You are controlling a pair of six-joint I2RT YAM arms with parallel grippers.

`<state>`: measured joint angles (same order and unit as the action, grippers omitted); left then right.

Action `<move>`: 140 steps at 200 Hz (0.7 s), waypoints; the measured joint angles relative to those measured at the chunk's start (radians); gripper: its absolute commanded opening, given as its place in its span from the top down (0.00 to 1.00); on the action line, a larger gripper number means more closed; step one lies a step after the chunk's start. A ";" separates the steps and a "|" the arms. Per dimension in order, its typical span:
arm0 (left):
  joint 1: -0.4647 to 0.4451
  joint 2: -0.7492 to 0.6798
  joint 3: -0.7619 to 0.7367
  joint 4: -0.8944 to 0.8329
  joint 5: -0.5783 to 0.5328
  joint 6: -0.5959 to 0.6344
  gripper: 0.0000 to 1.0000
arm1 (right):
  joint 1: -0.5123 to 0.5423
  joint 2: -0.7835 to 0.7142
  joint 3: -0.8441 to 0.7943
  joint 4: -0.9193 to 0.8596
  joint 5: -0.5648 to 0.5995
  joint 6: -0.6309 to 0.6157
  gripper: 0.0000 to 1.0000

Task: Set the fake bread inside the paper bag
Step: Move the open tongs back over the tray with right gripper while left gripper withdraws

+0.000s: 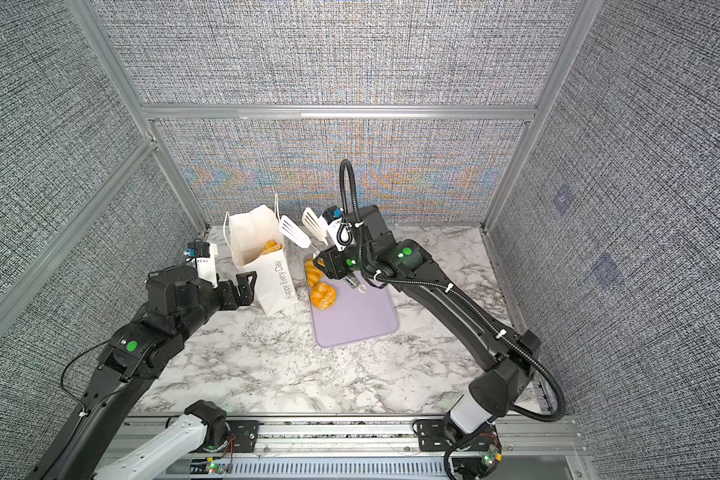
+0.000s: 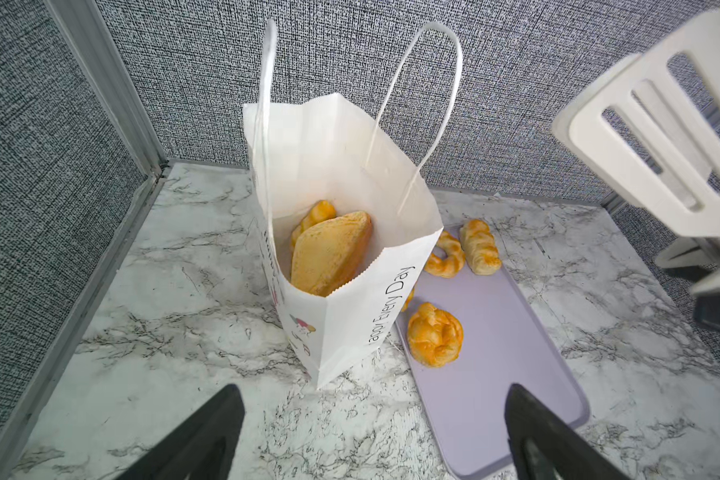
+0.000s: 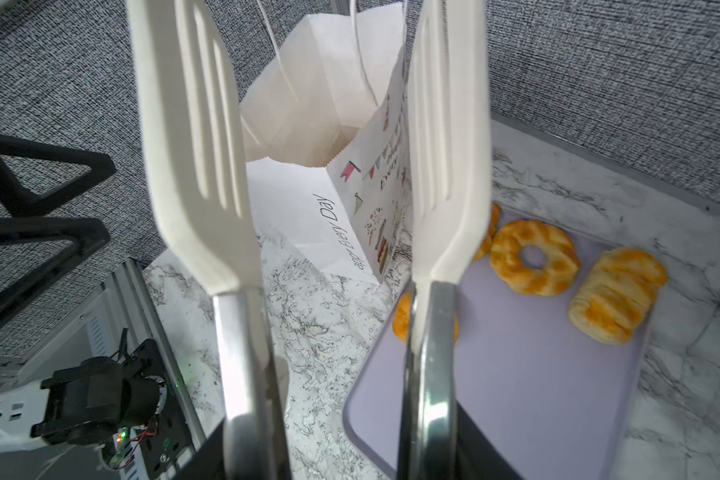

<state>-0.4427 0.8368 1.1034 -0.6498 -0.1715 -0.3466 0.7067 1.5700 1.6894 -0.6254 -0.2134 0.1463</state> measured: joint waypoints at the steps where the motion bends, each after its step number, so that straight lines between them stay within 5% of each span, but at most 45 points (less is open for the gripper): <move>1: 0.000 0.000 -0.001 0.001 0.001 -0.001 0.01 | -0.001 -0.003 -0.005 -0.001 0.002 0.000 0.44; 140: -0.158 -0.032 -0.179 0.060 -0.022 -0.138 0.01 | -0.040 -0.074 -0.409 -0.051 0.100 -0.092 0.42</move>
<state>-0.6006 0.8043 0.9245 -0.5903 -0.1932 -0.4843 0.6662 1.4956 1.2808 -0.6769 -0.1135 0.0540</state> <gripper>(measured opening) 0.992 0.570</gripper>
